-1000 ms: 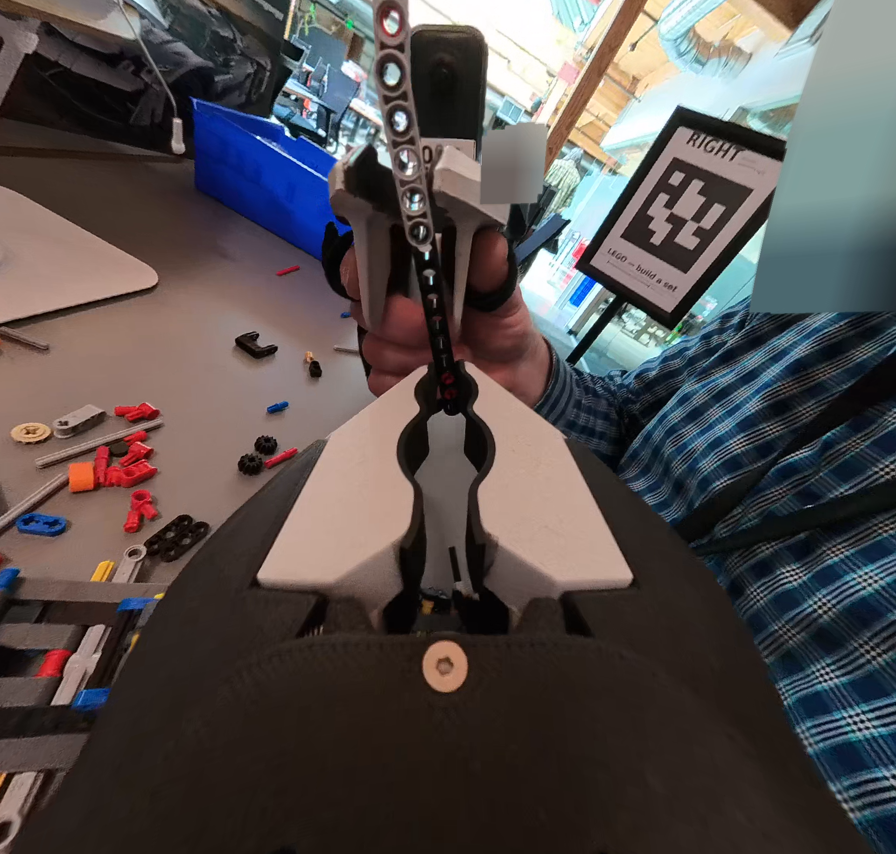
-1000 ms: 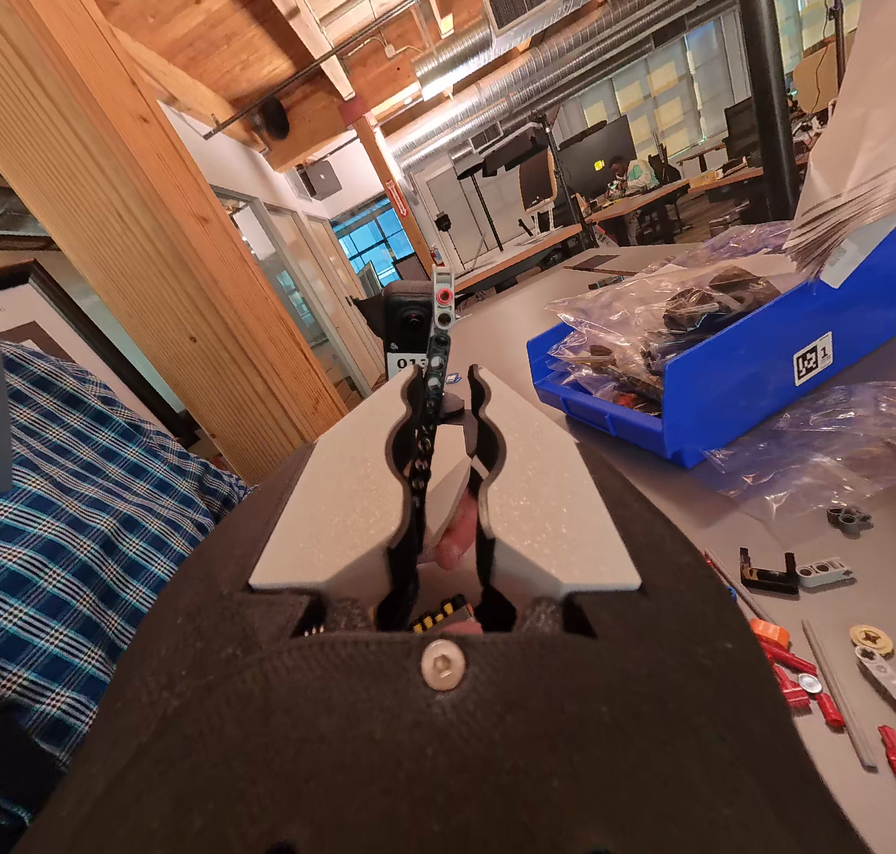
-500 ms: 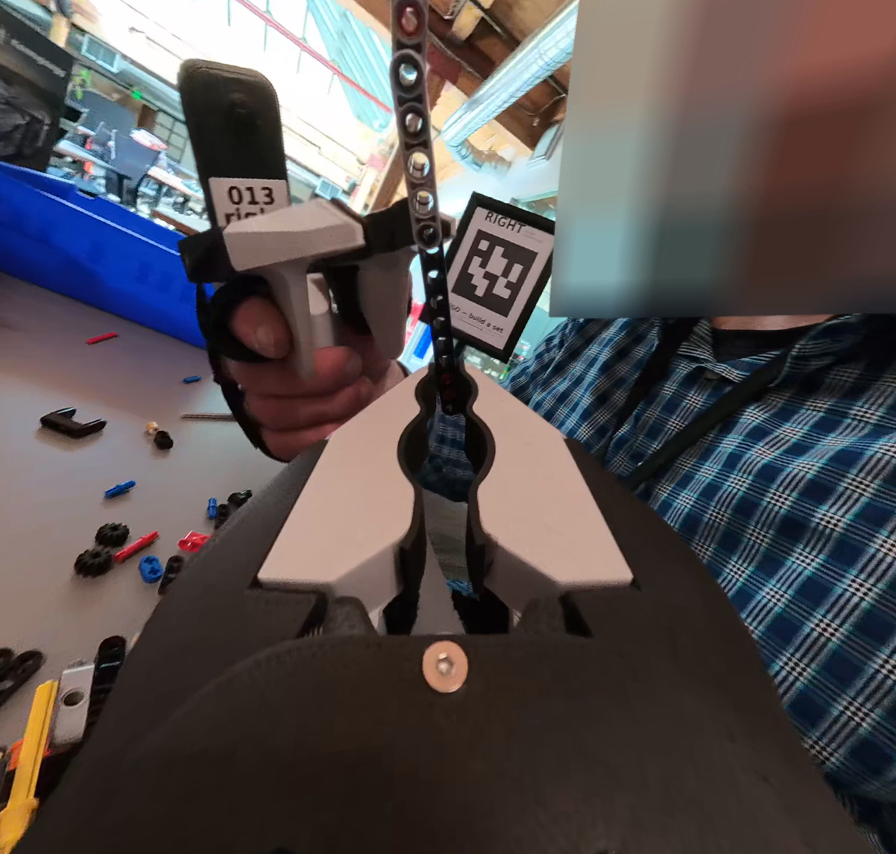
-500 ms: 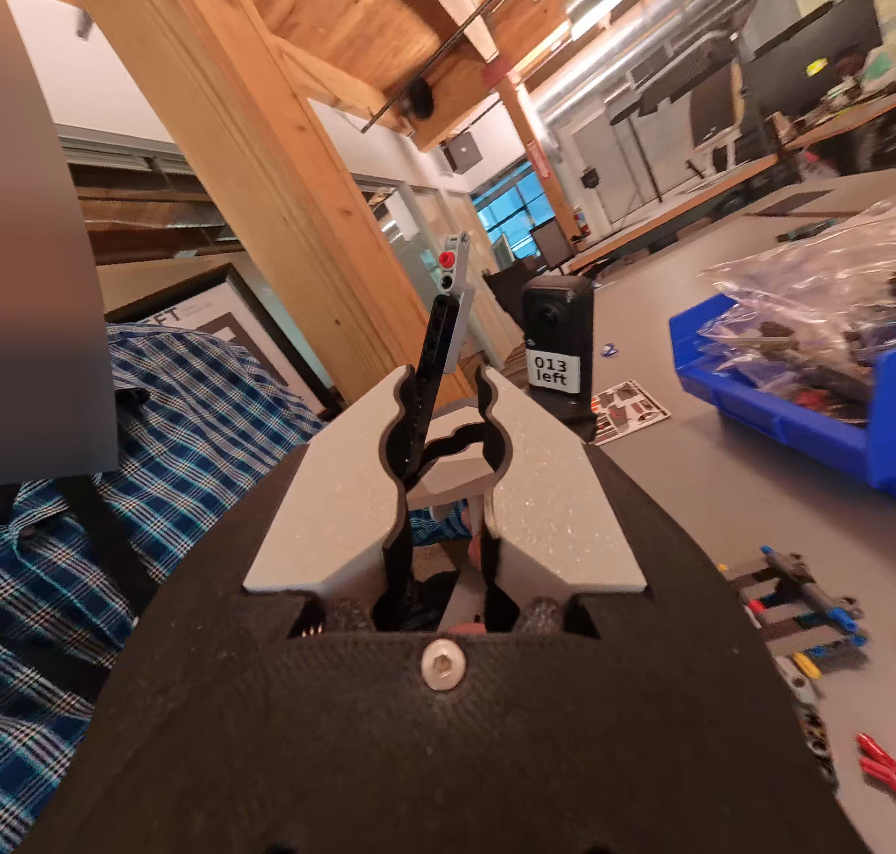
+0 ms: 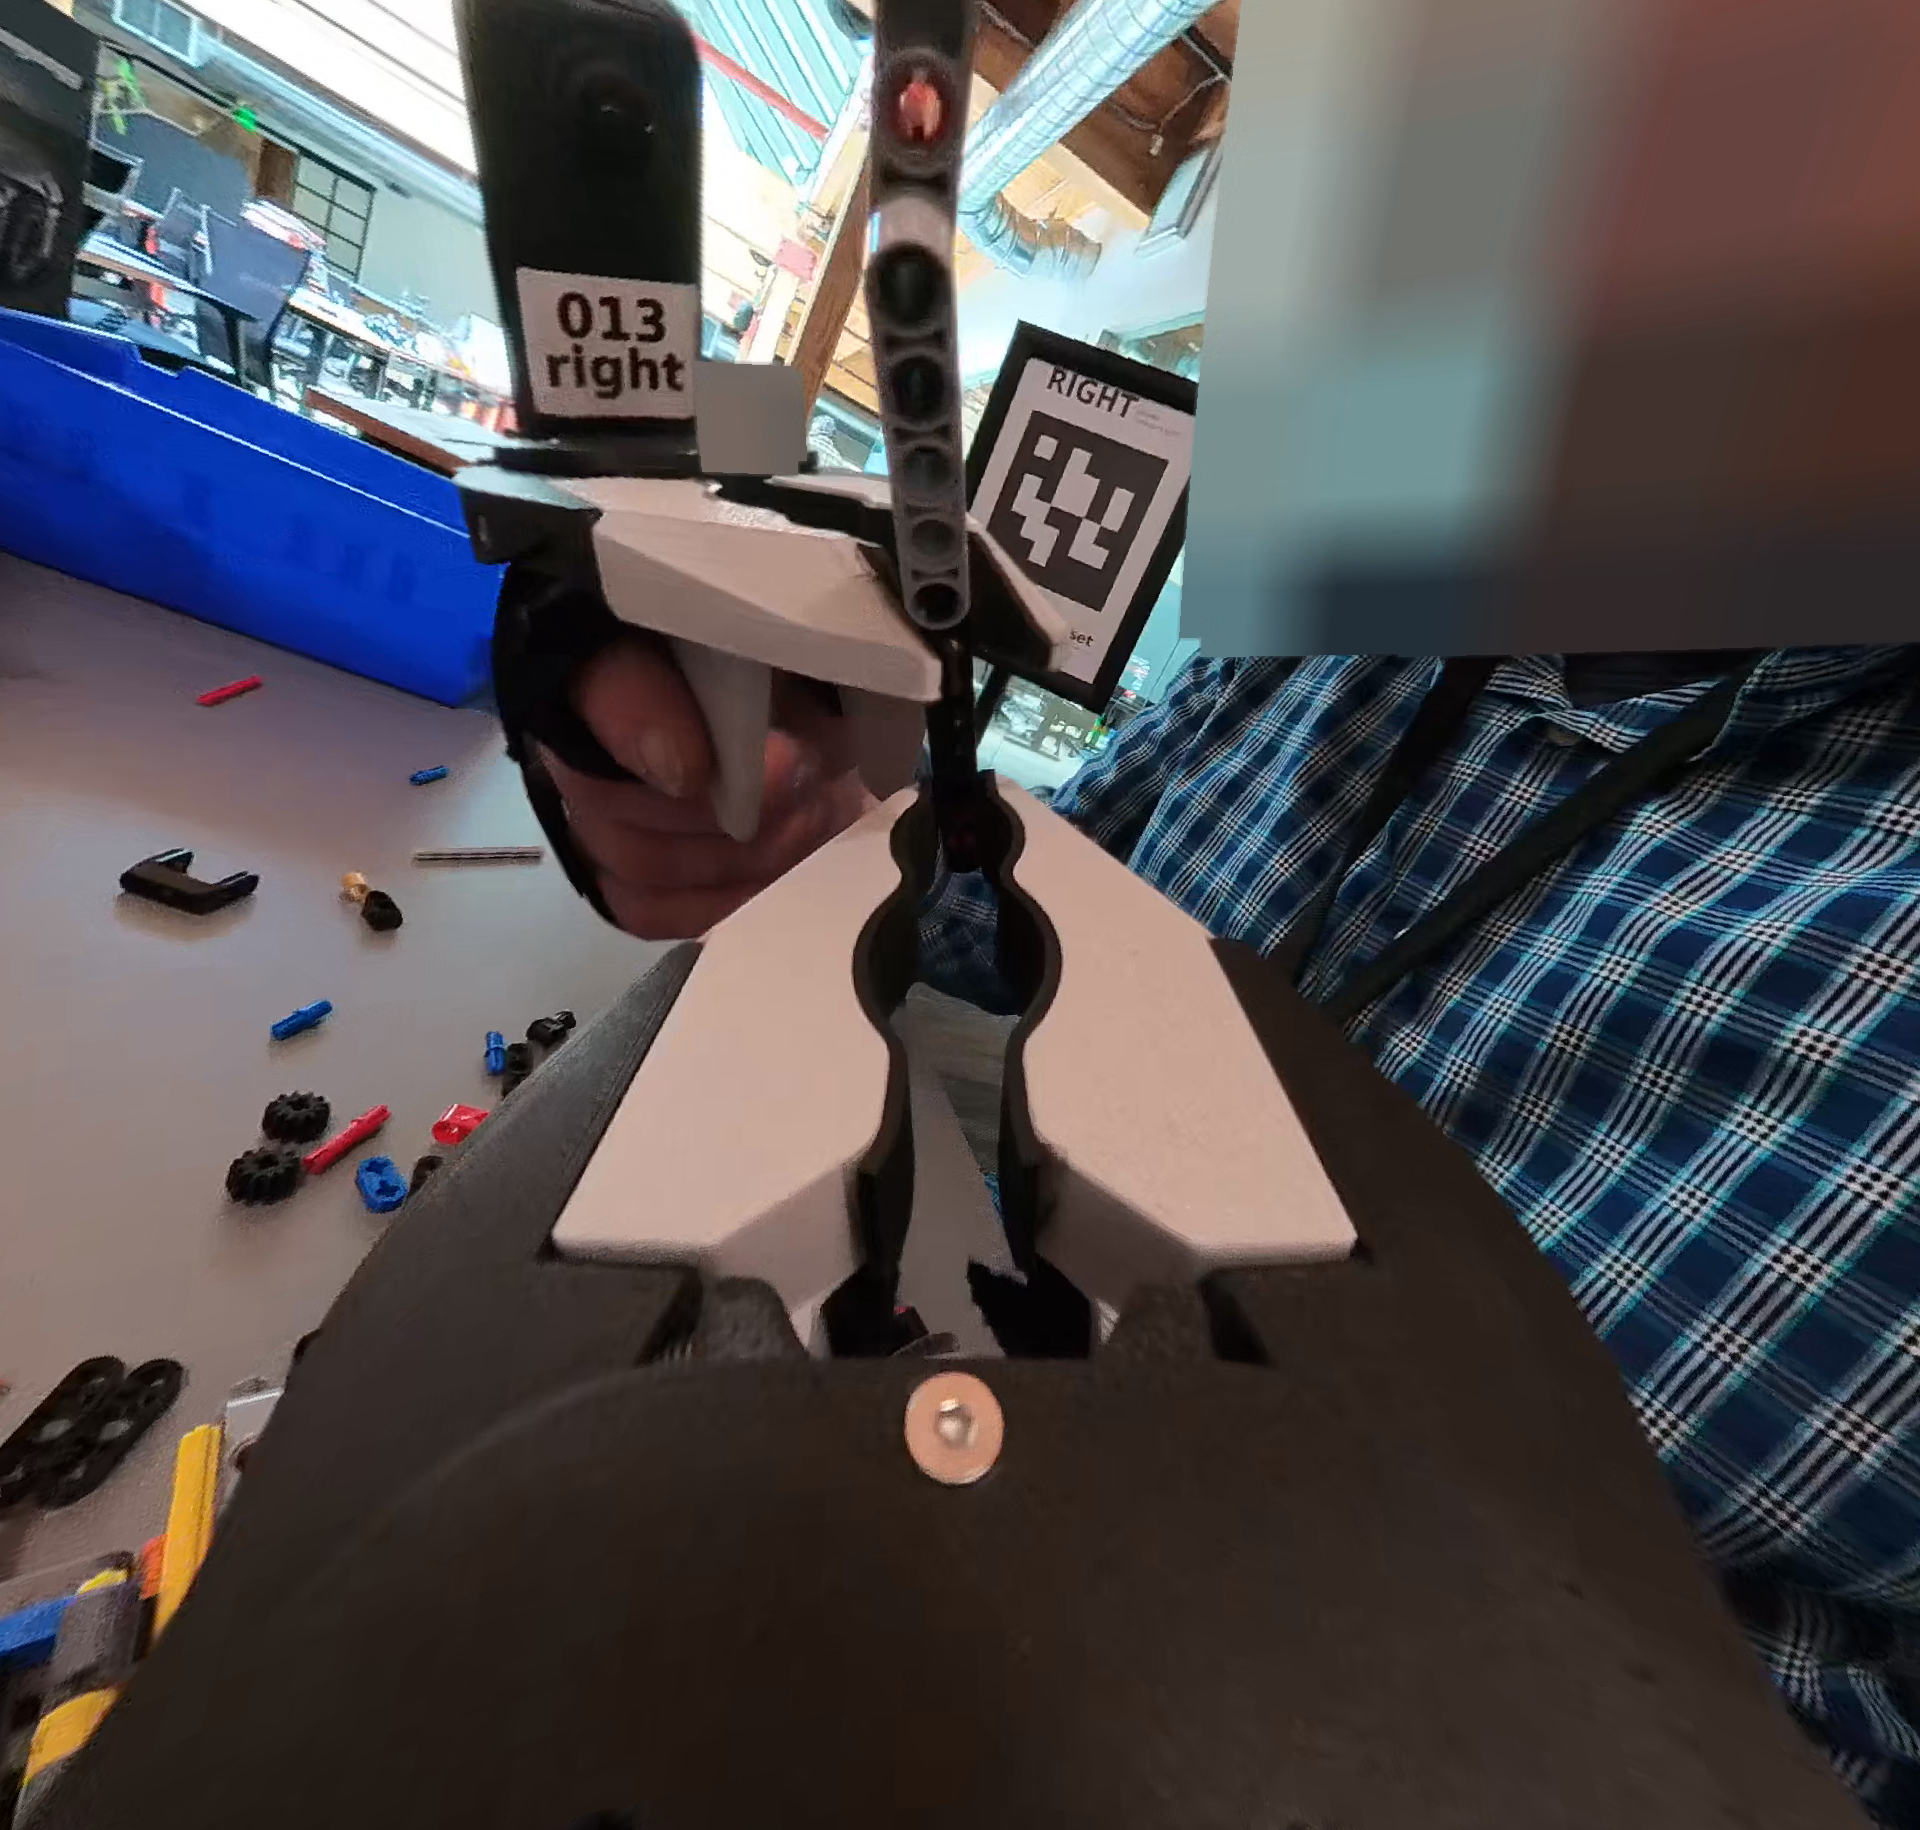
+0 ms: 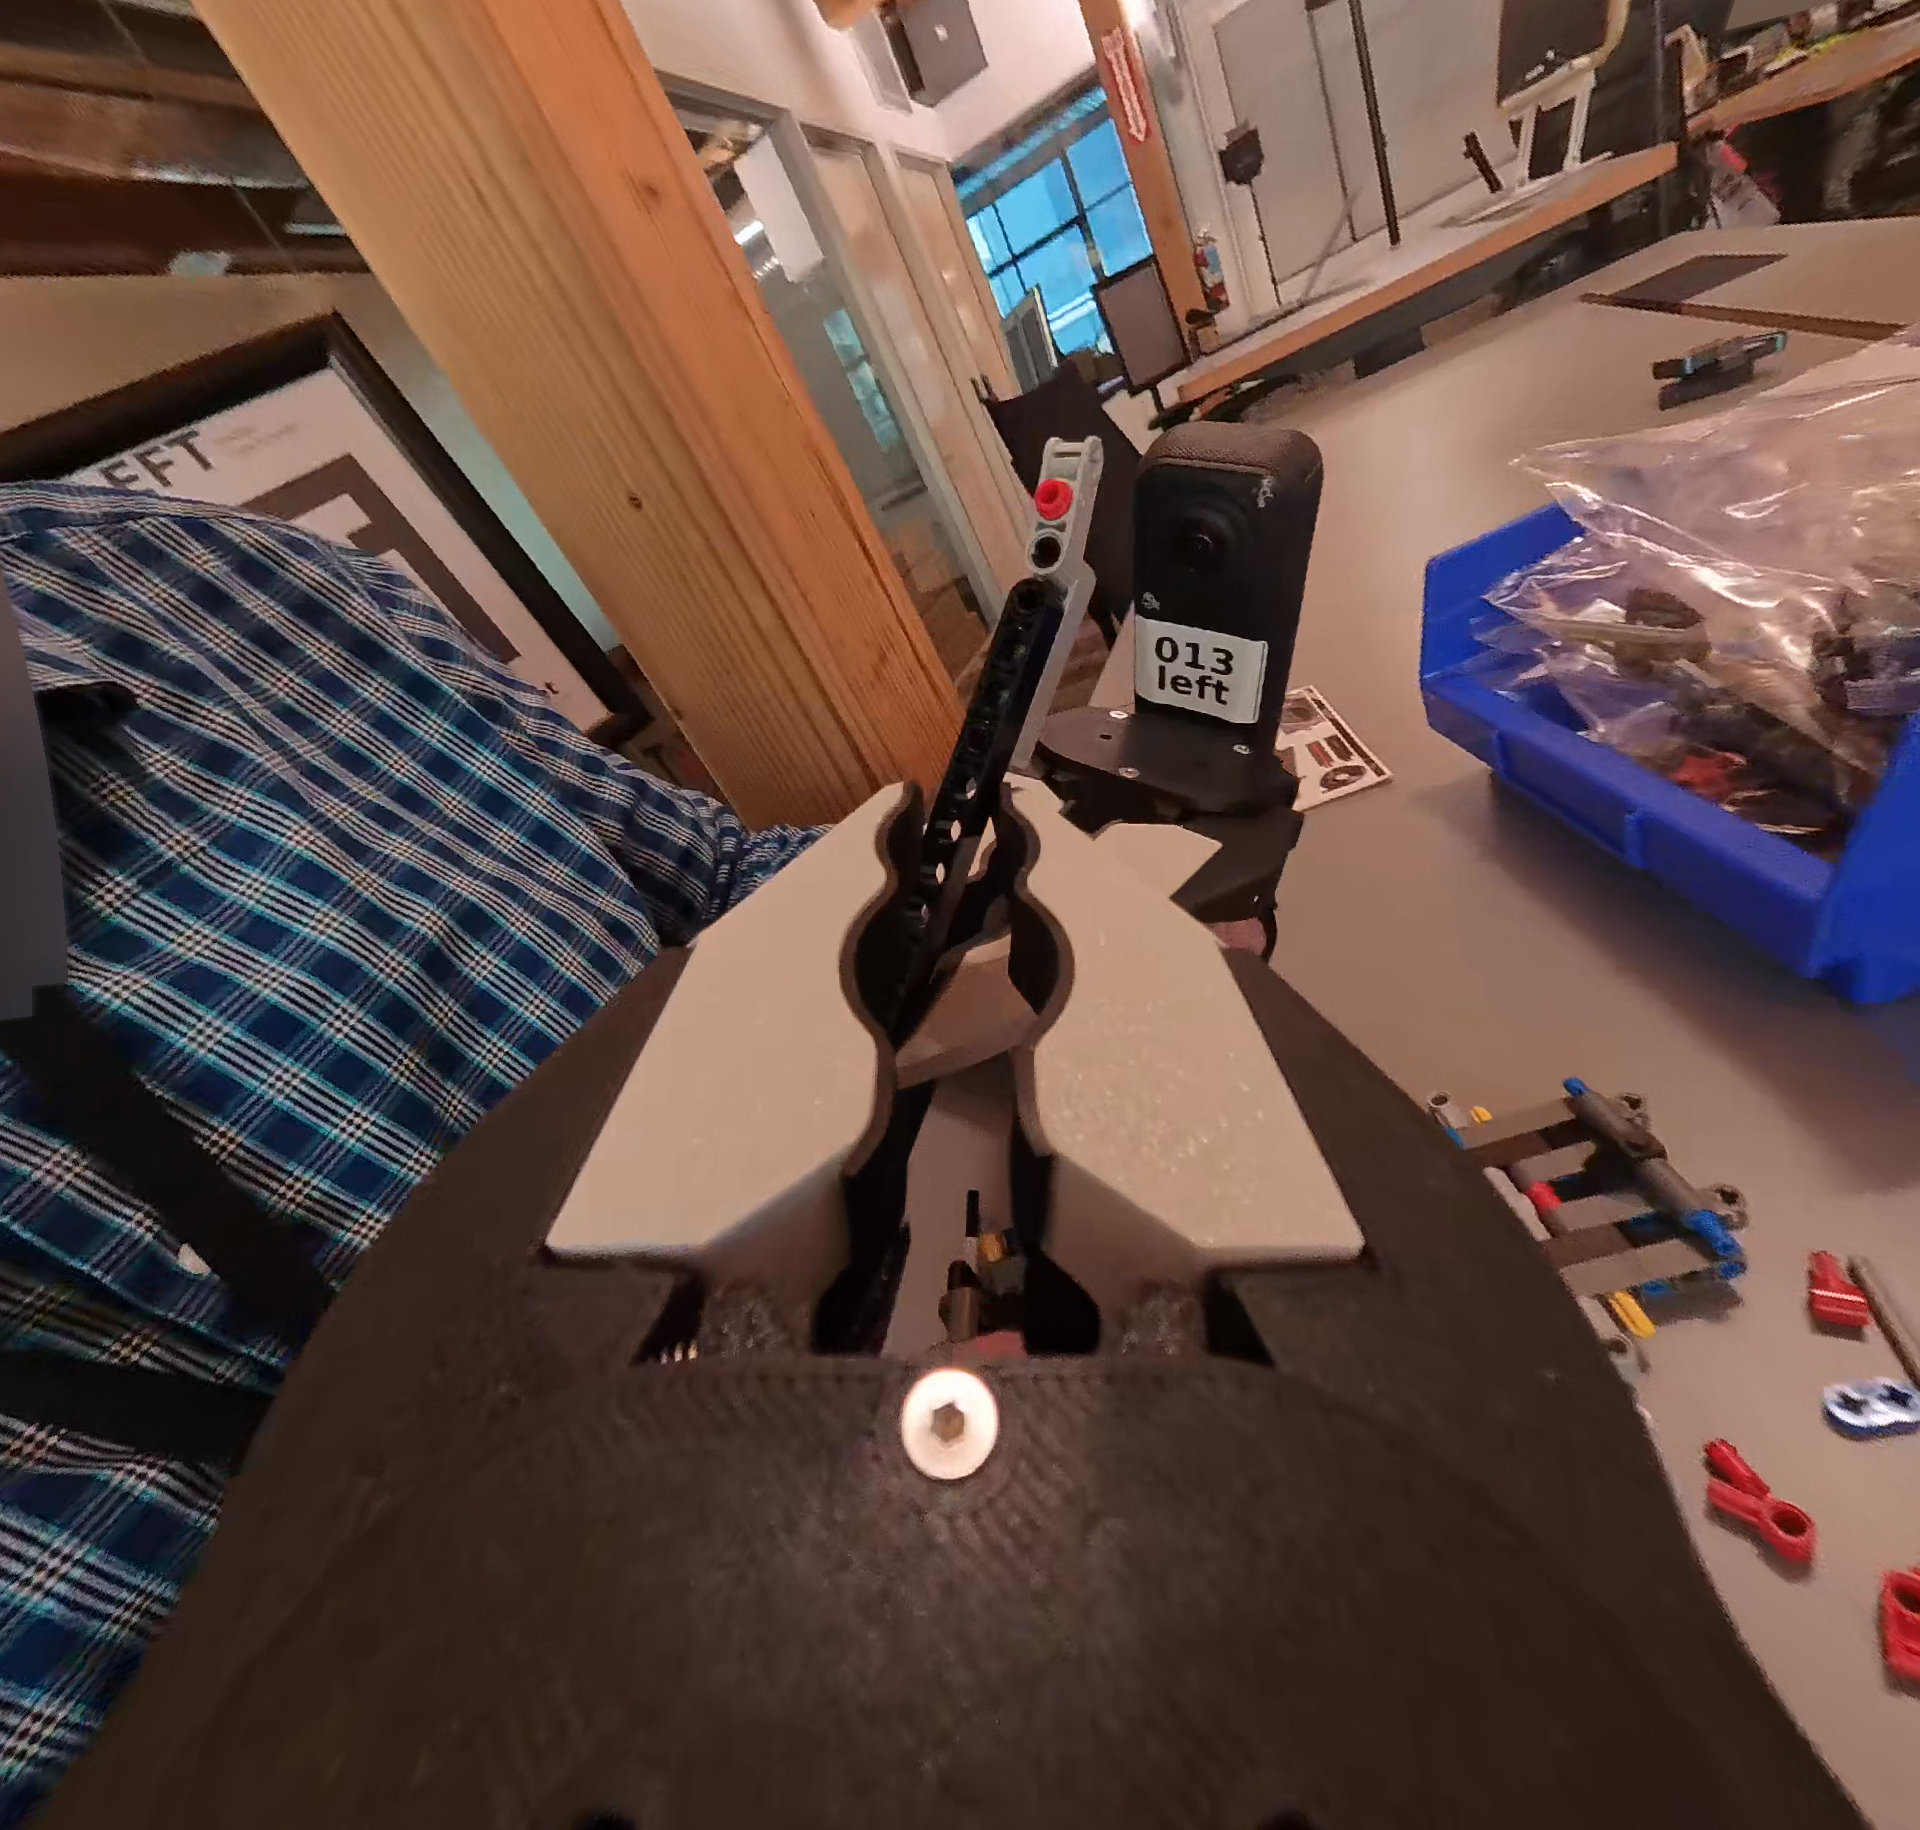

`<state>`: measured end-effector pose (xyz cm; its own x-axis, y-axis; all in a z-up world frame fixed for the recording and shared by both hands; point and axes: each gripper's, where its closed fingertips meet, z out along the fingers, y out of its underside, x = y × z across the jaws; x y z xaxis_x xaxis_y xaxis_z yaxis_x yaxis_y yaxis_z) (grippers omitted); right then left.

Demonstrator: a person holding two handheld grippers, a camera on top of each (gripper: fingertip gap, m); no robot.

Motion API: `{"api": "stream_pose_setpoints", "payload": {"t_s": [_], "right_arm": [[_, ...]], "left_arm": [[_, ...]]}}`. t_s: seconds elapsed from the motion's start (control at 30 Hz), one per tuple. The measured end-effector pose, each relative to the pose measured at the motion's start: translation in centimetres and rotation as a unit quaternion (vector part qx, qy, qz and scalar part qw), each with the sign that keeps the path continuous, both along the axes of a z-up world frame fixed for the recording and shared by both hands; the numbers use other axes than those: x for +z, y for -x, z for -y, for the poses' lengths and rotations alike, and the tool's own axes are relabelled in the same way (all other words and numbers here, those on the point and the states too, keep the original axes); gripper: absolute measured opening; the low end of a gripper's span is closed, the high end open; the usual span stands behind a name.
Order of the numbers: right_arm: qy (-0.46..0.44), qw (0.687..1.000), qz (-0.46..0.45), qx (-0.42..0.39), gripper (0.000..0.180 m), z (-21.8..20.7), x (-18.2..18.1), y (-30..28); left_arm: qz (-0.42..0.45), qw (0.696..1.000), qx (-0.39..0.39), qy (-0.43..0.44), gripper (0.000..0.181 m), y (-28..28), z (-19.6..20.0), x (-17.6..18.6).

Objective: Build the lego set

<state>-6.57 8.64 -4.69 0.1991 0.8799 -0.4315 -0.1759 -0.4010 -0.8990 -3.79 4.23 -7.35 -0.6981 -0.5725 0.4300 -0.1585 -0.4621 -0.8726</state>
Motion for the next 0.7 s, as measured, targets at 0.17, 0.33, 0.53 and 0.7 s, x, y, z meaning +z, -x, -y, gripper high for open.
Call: {"api": "stream_pose_setpoints", "payload": {"t_s": [0.17,0.33,0.53,0.7], "right_arm": [[0.002,1.0,0.003,-0.027,0.007,-0.8,0.4,-0.8],[0.004,0.997,0.013,-0.078,0.006,-1.5,0.7,-2.8],[0.051,0.987,0.088,-0.124,0.007,-1.3,-2.9,-3.9],[0.079,0.978,0.127,-0.144,0.006,-0.4,-5.1,-4.0]], "left_arm": [[-0.019,0.999,0.043,-0.01,0.008,-0.9,-1.3,-0.1],[-0.102,0.97,0.166,-0.147,0.061,0.7,-4.1,-2.7],[-0.239,0.854,0.245,-0.391,0.094,4.7,-8.5,-10.0],[-0.277,0.833,0.193,-0.439,0.101,5.2,-9.1,-14.1]]}}
